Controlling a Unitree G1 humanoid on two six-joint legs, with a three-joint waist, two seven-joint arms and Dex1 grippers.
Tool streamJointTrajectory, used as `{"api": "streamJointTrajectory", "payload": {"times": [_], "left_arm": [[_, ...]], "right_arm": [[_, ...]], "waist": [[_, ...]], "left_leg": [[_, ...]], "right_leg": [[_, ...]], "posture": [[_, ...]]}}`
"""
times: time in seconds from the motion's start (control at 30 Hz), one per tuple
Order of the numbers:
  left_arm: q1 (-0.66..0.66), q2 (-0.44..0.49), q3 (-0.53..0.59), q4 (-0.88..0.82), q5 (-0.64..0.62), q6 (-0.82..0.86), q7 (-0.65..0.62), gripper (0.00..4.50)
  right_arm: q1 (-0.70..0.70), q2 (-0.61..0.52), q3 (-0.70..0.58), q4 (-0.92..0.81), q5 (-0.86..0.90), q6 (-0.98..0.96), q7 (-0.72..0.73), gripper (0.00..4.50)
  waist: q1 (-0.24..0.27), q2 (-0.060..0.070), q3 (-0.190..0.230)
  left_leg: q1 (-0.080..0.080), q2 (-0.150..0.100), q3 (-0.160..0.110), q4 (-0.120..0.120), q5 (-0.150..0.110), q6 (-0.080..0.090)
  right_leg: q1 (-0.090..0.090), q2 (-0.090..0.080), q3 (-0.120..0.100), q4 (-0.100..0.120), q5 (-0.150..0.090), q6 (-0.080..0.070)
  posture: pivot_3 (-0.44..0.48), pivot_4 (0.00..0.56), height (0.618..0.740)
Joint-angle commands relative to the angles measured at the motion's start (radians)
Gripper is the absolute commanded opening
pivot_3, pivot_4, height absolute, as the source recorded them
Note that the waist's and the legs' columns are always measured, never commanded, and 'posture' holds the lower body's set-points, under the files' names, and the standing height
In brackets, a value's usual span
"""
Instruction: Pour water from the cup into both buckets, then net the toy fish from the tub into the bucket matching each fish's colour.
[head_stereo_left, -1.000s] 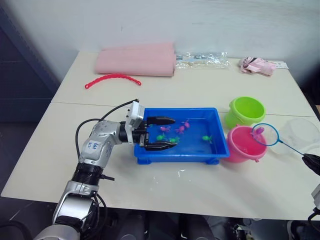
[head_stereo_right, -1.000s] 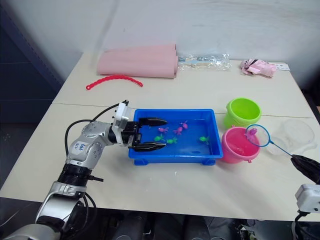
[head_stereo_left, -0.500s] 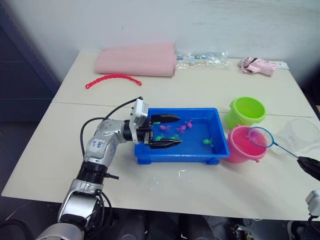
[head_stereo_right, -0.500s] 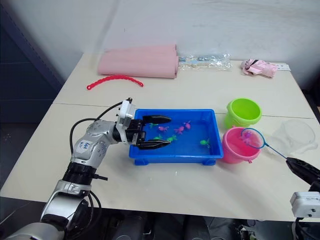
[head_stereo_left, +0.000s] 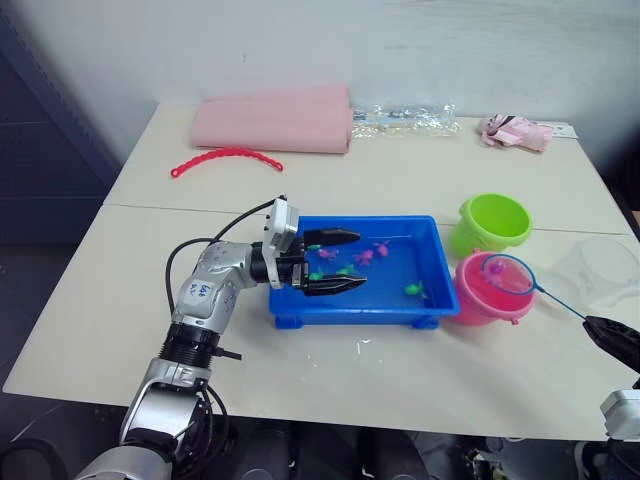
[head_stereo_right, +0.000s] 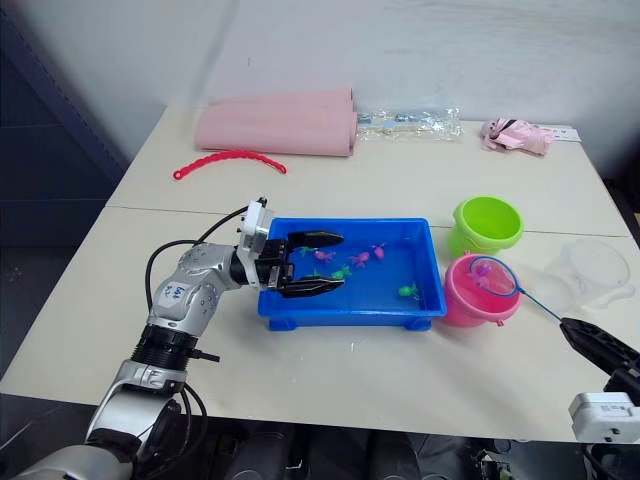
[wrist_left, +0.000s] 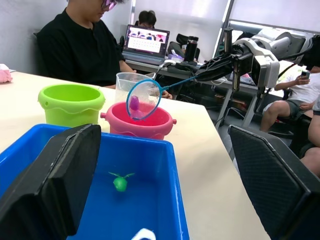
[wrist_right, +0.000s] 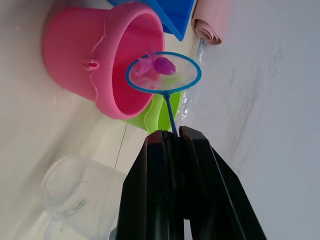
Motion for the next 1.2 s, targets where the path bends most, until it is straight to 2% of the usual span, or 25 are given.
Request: {"api": "streamJointTrajectory", "payload": {"times": [0.03, 0.17, 0.27, 0.4, 0.57, 0.7, 0.87, 1.03, 1.2], "left_arm": [[-0.019, -0.007, 0.016, 0.013, 0.002, -0.029, 0.001, 4.42], [-0.022, -0.006, 0.014, 0.028, 0.006, -0.044, -0.001, 4.42], [-0.021, -0.007, 0.013, 0.031, 0.007, -0.049, 0.001, 4.42], [-0.020, -0.007, 0.013, 0.031, 0.009, -0.053, 0.007, 4.42], [-0.016, -0.002, 0.015, 0.027, 0.009, -0.055, 0.007, 4.42], [-0.005, 0.017, 0.030, 0.014, 0.004, -0.055, 0.004, 4.42], [0.023, 0.064, 0.081, -0.018, -0.027, -0.050, -0.007, 4.42], [0.083, 0.182, 0.159, -0.047, -0.038, -0.044, -0.032, 4.42], [0.118, 0.255, 0.196, -0.056, -0.025, -0.051, -0.022, 4.42]], "right_arm": [[0.029, 0.002, -0.008, -0.042, 0.029, -0.005, -0.015, 0.00], [0.010, -0.002, -0.061, -0.003, 0.000, 0.073, -0.057, 0.00], [0.048, 0.020, 0.005, -0.049, 0.014, 0.037, -0.050, 0.00], [0.037, 0.031, -0.029, -0.037, -0.003, 0.098, -0.081, 0.00], [0.052, 0.031, -0.009, -0.039, 0.045, 0.117, -0.079, 0.00], [0.072, 0.012, 0.059, -0.079, 0.304, 0.190, 0.002, 0.00], [0.049, -0.049, 0.170, -0.229, 0.690, 0.420, 0.151, 0.00], [-0.010, -0.175, 0.314, -0.466, 1.224, 0.861, 0.260, 0.00], [-0.127, -0.245, 0.414, -0.547, 1.421, 1.258, 0.197, 0.00]], "waist": [[0.000, 0.000, 0.000], [0.000, 0.000, 0.000], [0.000, 0.000, 0.000], [0.000, 0.000, 0.000], [-0.001, 0.000, 0.000], [-0.002, 0.000, 0.000], [-0.010, 0.000, 0.000], [-0.013, 0.000, 0.000], [0.002, 0.000, 0.000]], "left_leg": [[0.000, 0.000, 0.000, 0.000, 0.000, 0.000], [0.000, 0.000, 0.000, 0.000, 0.000, 0.000], [0.000, 0.000, 0.000, 0.000, 0.000, 0.000], [0.000, 0.000, 0.000, 0.000, 0.000, 0.000], [0.000, 0.000, 0.000, 0.001, 0.000, 0.000], [0.000, 0.000, 0.000, 0.000, 0.000, 0.000], [0.002, 0.001, 0.000, 0.000, 0.000, 0.000], [0.002, 0.001, -0.001, 0.000, 0.000, 0.001], [0.000, 0.002, -0.002, 0.002, -0.001, 0.002]], "right_leg": [[0.000, 0.000, 0.000, 0.000, 0.000, 0.000], [0.000, 0.000, 0.000, 0.000, 0.000, 0.000], [0.000, 0.000, 0.000, 0.000, 0.000, 0.000], [0.000, 0.000, 0.000, 0.000, 0.000, 0.000], [0.000, 0.000, 0.000, 0.001, 0.000, 0.000], [0.000, 0.000, 0.000, 0.001, 0.000, 0.000], [0.001, 0.000, 0.001, 0.002, 0.000, 0.000], [0.001, 0.000, 0.000, 0.002, 0.000, -0.001], [0.001, 0.001, -0.001, 0.002, 0.000, -0.001]], "posture": [[0.000, 0.150, 0.740], [0.000, 0.150, 0.740], [0.000, 0.150, 0.740], [0.000, 0.150, 0.740], [0.000, 0.150, 0.740], [0.000, 0.150, 0.740], [0.000, 0.150, 0.740], [0.000, 0.150, 0.740], [0.000, 0.150, 0.740]]}}
